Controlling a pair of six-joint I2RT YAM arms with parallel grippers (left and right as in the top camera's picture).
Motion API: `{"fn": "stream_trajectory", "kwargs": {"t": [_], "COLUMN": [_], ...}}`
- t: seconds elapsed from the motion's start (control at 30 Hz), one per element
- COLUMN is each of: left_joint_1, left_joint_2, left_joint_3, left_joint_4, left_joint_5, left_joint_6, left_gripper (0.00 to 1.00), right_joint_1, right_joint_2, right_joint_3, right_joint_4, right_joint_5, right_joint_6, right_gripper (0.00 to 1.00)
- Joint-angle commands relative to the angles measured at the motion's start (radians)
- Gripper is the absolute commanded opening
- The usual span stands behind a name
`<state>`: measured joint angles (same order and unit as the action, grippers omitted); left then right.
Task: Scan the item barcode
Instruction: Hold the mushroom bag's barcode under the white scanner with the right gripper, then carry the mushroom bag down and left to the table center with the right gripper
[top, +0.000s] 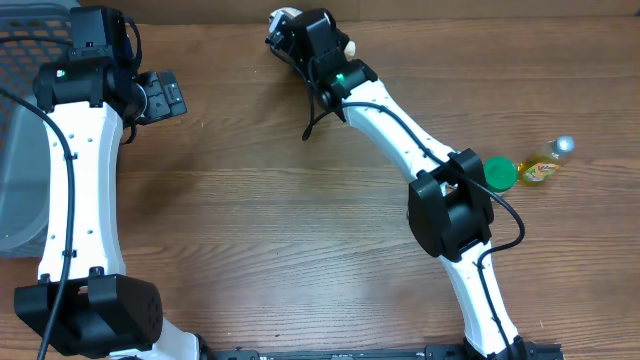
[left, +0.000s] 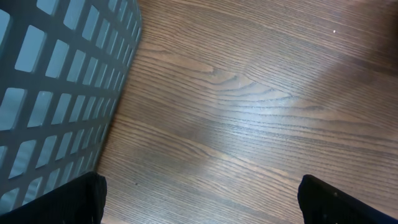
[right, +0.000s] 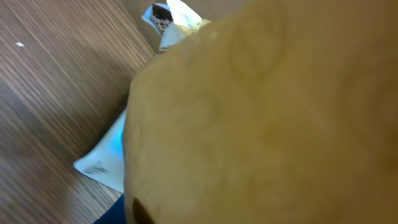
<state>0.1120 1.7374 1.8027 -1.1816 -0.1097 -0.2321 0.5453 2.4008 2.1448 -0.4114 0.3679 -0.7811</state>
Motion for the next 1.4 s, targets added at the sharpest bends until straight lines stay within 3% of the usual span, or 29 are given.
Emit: {"fn": "stream_trajectory", "kwargs": {"t": [0.0,0.33,0.6,0.83,1.1,1.37], "left_joint_1": [-0.001,-0.001,-0.001,-0.001,-0.001,-0.001], "left_joint_2": [-0.005,-0.005,-0.005,-0.005,-0.005,-0.005], "left_joint_3": [0.014,0.014,0.014,0.014,0.014,0.014], "left_joint_4": [0.003,0.003,0.003,0.003,0.003,0.003], "left_joint_5": [-0.005,-0.005,-0.005,-0.005,-0.005,-0.005], "left_joint_6": [0.008,0.008,0.008,0.008,0.008,0.008], "left_gripper": [1.0,0.99,1.0,1.0,1.0,1.0], "right_joint_1": [0.011,0.001,-0.024,-0.042,-0.044,-0.045], "right_joint_2": [-0.002,-0.025,-0.167,-0.351,-0.399,-0.392], "right_joint_3": [0.014,0.014,0.014,0.014,0.014,-0.005], "right_joint_4": [0.006,0.039,-0.024,-0.341,-0.742,-1.041], "right_joint_5": [-0.056,-0.056,-0.075,-0.124,-0.376,-0.649], "right_joint_6": [0.025,0.132,0.315,0.501,0.692,0.711], "right_gripper": [0.1,0.1,0.1,0.1,0.1,0.11]}}
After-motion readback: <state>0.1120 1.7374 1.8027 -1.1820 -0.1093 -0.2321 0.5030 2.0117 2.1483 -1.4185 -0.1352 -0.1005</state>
